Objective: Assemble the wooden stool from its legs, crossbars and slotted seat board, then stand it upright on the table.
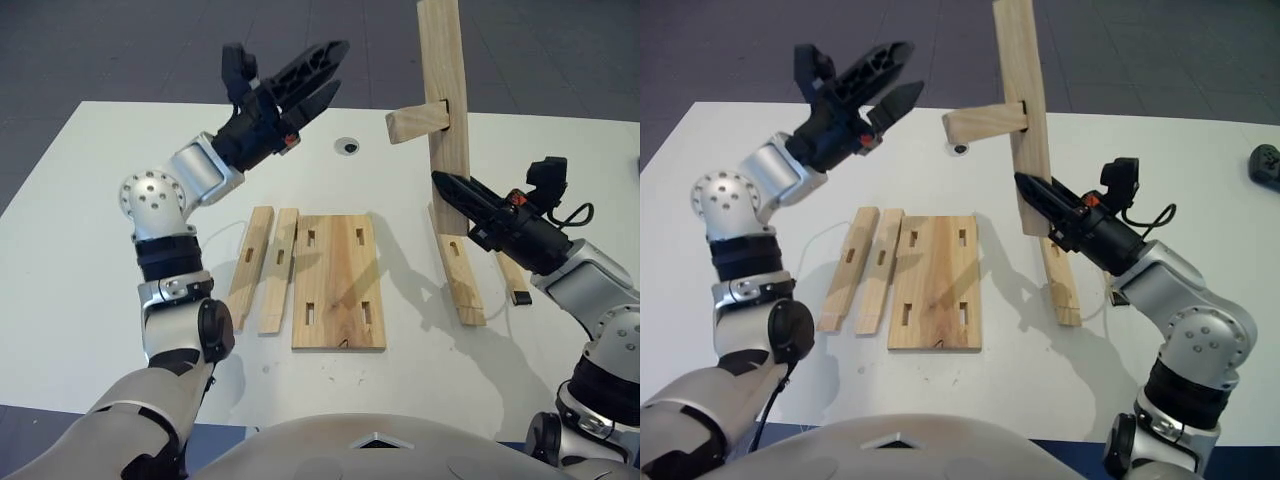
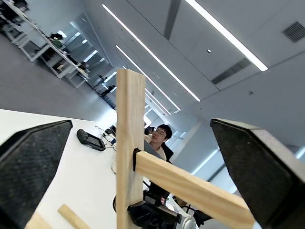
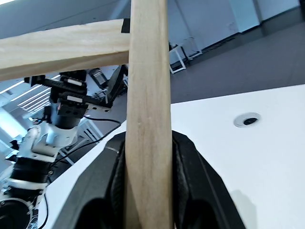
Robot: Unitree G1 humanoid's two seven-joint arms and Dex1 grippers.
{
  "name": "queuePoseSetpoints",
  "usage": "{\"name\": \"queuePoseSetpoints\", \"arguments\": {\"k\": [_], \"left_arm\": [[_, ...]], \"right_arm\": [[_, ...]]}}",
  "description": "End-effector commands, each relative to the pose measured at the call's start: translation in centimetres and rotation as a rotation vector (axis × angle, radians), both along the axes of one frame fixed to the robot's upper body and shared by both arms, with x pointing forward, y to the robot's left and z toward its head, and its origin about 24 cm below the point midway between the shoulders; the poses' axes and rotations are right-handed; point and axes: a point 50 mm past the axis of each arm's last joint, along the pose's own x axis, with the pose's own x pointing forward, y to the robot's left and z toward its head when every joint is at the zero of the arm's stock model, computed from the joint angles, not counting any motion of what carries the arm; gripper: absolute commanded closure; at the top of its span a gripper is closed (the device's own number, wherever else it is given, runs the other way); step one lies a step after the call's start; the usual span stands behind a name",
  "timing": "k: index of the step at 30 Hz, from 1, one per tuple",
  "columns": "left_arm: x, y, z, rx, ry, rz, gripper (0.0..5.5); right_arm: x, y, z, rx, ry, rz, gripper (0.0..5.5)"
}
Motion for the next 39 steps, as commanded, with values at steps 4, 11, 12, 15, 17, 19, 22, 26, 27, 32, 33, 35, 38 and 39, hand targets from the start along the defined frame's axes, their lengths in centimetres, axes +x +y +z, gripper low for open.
{"name": "queuePoseSetpoints", "arguments": {"k": [4,11,12,15,17,19,22,26,27,32,33,35,38,39], "left_arm": [[-0.3,-1.7,0.4,0.015,0.006,-0.143,0.10],[0.1,-2.6,0.3,0.022,0.019,-0.168,0.10],[0.0,-2.7,0.3,0.018,0.019,-0.171,0.29],[-0.2,-2.9,0.5,-0.006,0.006,-0.203,0.75],[-0.3,-2.7,0.7,-0.006,-0.006,-0.212,1.03],[-0.2,-2.5,0.7,0.002,-0.009,-0.201,1.43],[-0.1,-2.2,0.4,0.022,-0.007,-0.182,1.97],[-0.1,-2.6,0.1,0.047,-0.009,-0.179,2.75],[-0.1,-2.6,0.1,0.049,-0.012,-0.180,3.00],[-0.1,-2.6,-0.1,0.045,-0.009,-0.178,3.83],[-0.1,-2.5,0.0,0.037,-0.008,-0.171,4.03],[0.0,-2.3,0.0,0.024,-0.013,-0.157,4.12],[0.3,-1.8,-0.3,0.034,-0.005,-0.097,4.32],[0.5,-1.6,-0.4,0.046,0.002,-0.060,4.42]], "right_arm": [[-1.4,2.8,-0.4,0.028,0.034,0.187,4.46],[-1.8,3.8,-0.6,0.057,0.060,0.265,4.46],[-1.9,3.9,-0.7,0.058,0.067,0.276,4.46],[-2.1,4.2,-1.1,0.054,0.089,0.285,4.46],[-2.0,4.0,-1.1,0.054,0.091,0.267,4.46],[-1.8,3.9,-0.9,0.060,0.080,0.242,4.46],[-1.8,3.8,-0.8,0.074,0.075,0.229,4.46],[-2.1,4.1,-0.9,0.077,0.084,0.236,4.46],[-2.1,4.2,-0.9,0.077,0.086,0.237,4.46],[-2.3,4.3,-1.0,0.080,0.093,0.241,4.46],[-2.3,4.3,-0.9,0.084,0.092,0.238,4.46],[-2.2,4.3,-0.9,0.088,0.094,0.231,4.46],[-2.2,4.3,-0.9,0.103,0.098,0.213,3.79],[-2.1,4.3,-0.9,0.111,0.100,0.201,3.61]]}}
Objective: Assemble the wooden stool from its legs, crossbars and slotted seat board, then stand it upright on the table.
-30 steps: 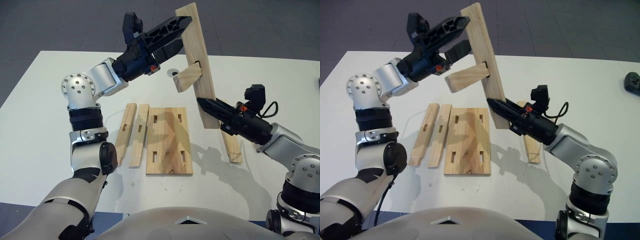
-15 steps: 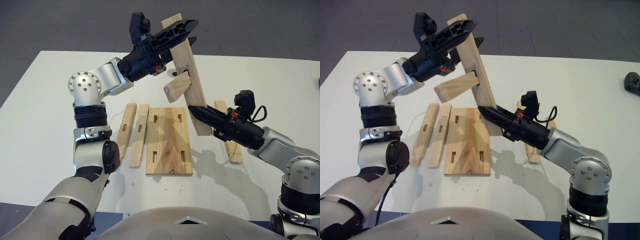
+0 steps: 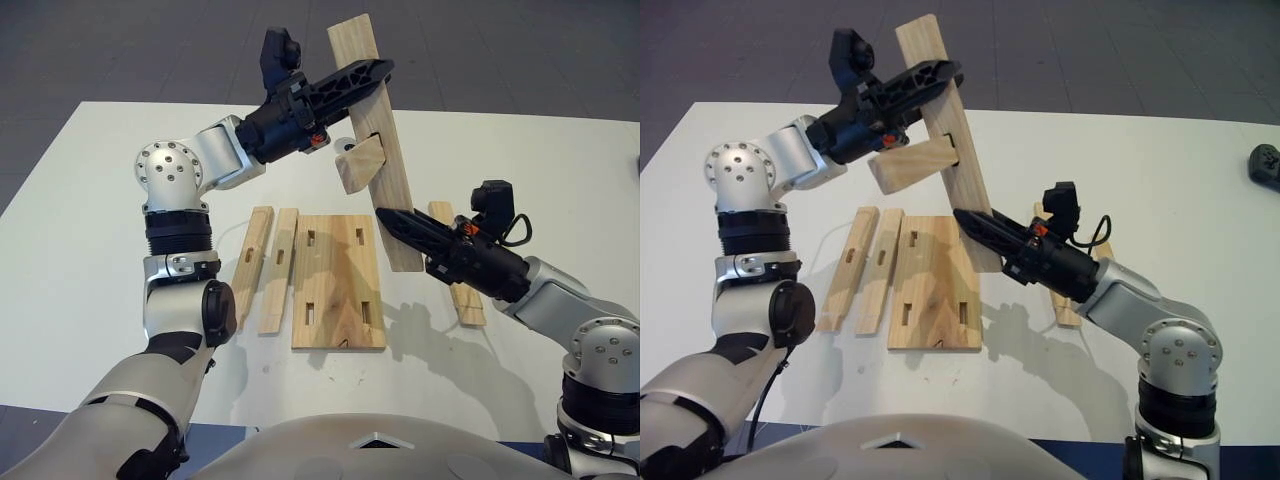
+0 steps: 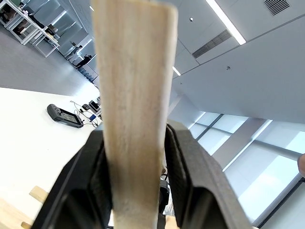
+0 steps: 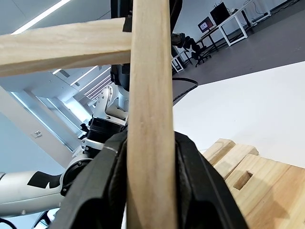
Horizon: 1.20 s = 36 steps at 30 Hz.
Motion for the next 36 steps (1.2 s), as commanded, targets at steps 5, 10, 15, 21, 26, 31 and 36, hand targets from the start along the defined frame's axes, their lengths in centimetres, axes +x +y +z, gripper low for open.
{"name": "queuePoseSetpoints", "arguments": {"k": [5,10,15,21,26,31,36], "left_arm": [[3.1,3.9,-0.1,0.134,-0.008,0.449,4.46],[4.6,8.3,1.9,0.121,-0.039,0.771,4.46],[4.9,10.7,2.5,0.187,-0.114,1.032,4.46],[4.9,9.6,0.9,0.314,-0.206,1.032,4.46],[5.0,8.4,-0.1,0.455,-0.332,1.013,4.46],[4.8,6.8,-0.9,0.493,-0.391,0.974,4.46],[4.7,6.3,-1.5,0.421,-0.332,0.952,4.46]], "right_arm": [[-0.3,-0.5,-0.2,-0.010,0.032,-0.062,2.78],[-0.9,-1.2,-1.0,-0.083,0.043,-0.085,1.86],[1.3,-1.0,-3.8,-0.588,-0.116,-0.153,1.10],[4.9,-4.0,-3.5,-0.620,-0.130,-0.254,0.16],[8.8,-7.0,-3.4,-0.550,-0.044,-0.382,0.10],[11.1,-6.4,-4.7,-0.553,-0.008,-0.374,0.10],[12.0,-3.9,-4.8,-0.458,-0.009,-0.293,0.10]]}}
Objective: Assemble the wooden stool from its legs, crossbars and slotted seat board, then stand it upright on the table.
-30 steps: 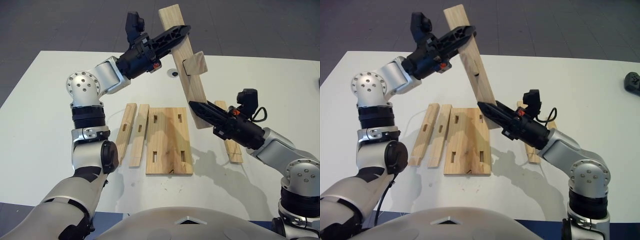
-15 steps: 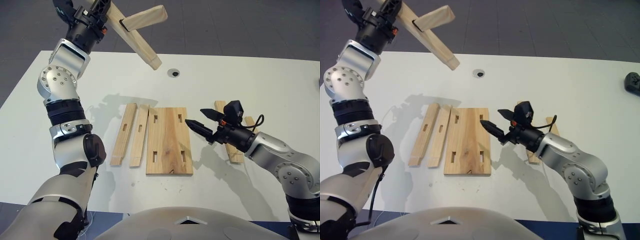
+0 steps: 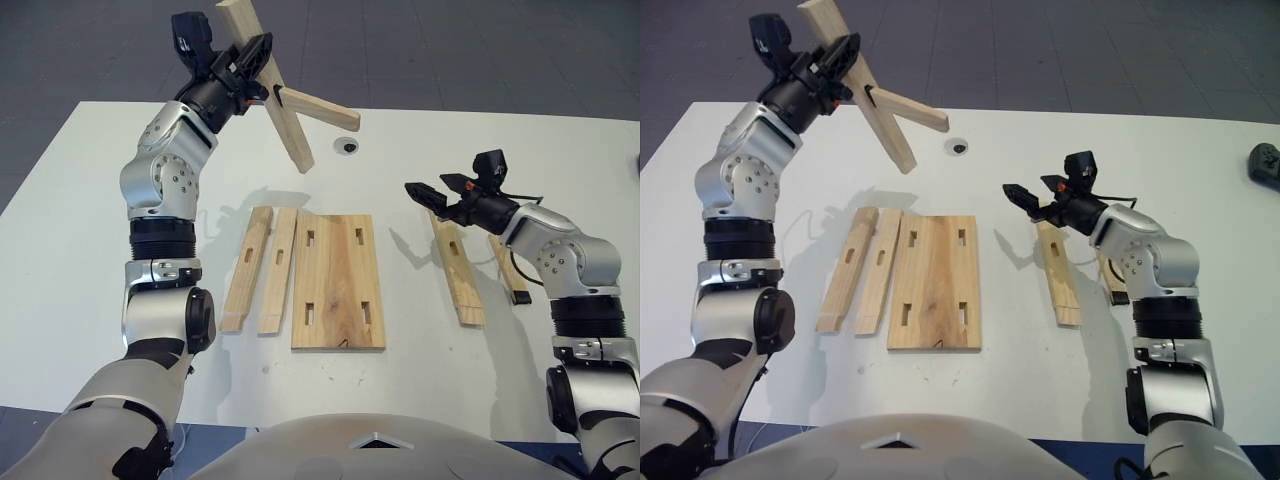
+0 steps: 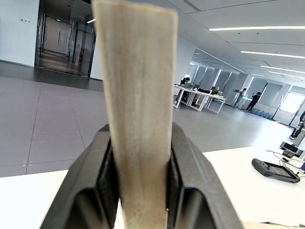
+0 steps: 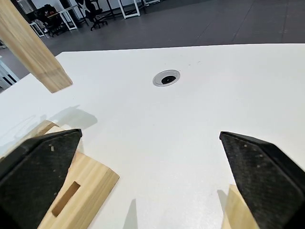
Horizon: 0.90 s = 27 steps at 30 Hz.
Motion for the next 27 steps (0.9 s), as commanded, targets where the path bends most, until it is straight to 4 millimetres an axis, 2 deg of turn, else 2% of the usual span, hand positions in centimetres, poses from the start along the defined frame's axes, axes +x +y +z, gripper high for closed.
{"name": "queuePoseSetpoints", "arguments": {"k": [1,5,8,11,15,20,23,27], "left_arm": [[-0.3,-0.3,-0.1,-0.109,0.025,-0.052,4.46],[-2.2,-0.3,0.6,-0.161,0.043,-0.245,4.46],[-4.4,0.5,1.4,-0.189,0.077,-0.433,4.46],[-6.5,0.5,1.0,-0.132,0.134,-0.591,4.46],[-8.9,-0.5,-1.5,-0.001,0.250,-0.722,4.46],[-11.1,-0.3,-5.7,0.033,0.404,-0.729,4.46],[-11.1,-0.6,-8.4,0.114,0.434,-0.652,4.46],[-10.1,-1.3,-9.6,0.176,0.368,-0.554,4.45]], "right_arm": [[0.8,1.9,0.2,0.058,-0.012,0.075,0.10],[0.9,1.6,0.2,0.046,-0.024,0.070,0.10],[-0.6,0.7,0.2,0.037,-0.041,0.054,0.10],[-2.5,-0.4,-0.5,0.031,-0.039,0.003,0.10],[-4.8,-1.8,-0.8,0.041,-0.041,-0.091,0.10],[-6.4,-2.6,-0.2,0.030,-0.056,-0.154,0.10],[-7.8,-3.0,0.2,0.038,-0.069,-0.201,0.10],[-8.8,-2.9,0.3,0.055,-0.061,-0.226,0.10]]}}
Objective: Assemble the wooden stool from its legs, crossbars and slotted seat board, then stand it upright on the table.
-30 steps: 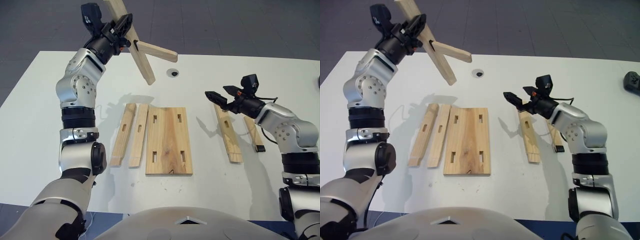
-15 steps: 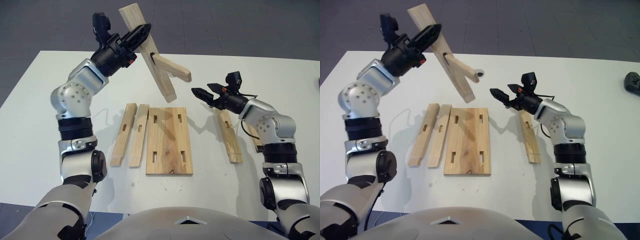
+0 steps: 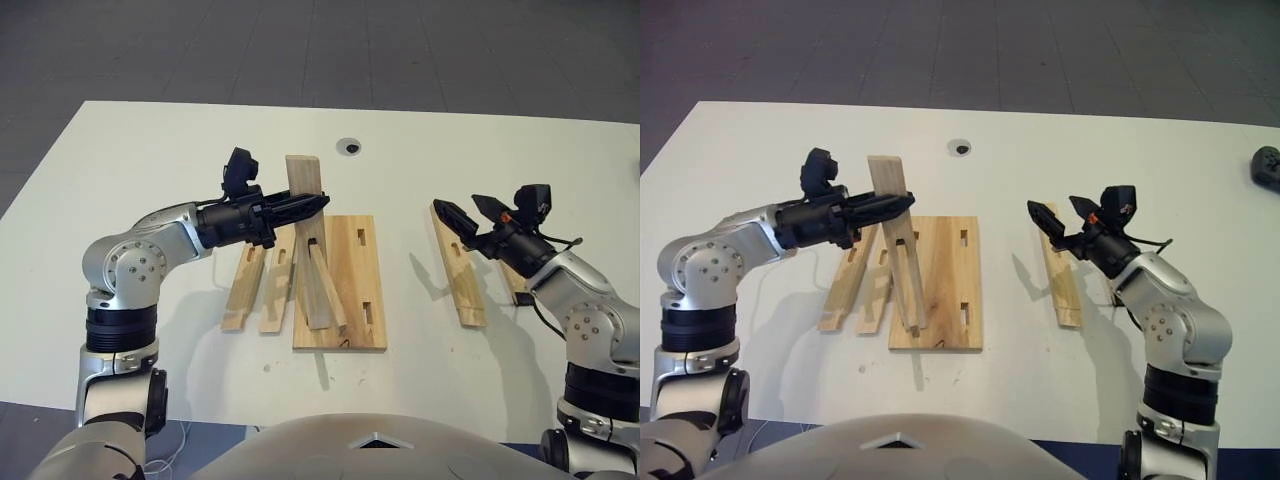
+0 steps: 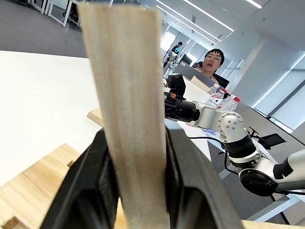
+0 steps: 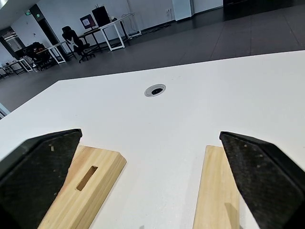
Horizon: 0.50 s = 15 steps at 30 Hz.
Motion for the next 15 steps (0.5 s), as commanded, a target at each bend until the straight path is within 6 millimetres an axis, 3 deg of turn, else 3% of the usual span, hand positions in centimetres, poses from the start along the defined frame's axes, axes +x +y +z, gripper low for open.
{"name": "queuePoseSetpoints", "arguments": {"k": [1,8,15], "left_arm": [[1.1,-0.3,-3.4,0.191,-0.005,0.155,4.45],[3.4,-1.8,-1.0,0.174,-0.186,0.215,4.45],[5.0,-0.5,0.5,0.200,-0.271,0.266,4.45]], "right_arm": [[-1.1,0.3,0.0,0.025,0.014,-0.019,0.10],[-0.6,1.7,0.3,0.026,0.010,0.023,0.10],[-0.7,2.2,-0.3,-0.026,0.031,0.020,0.10]]}}
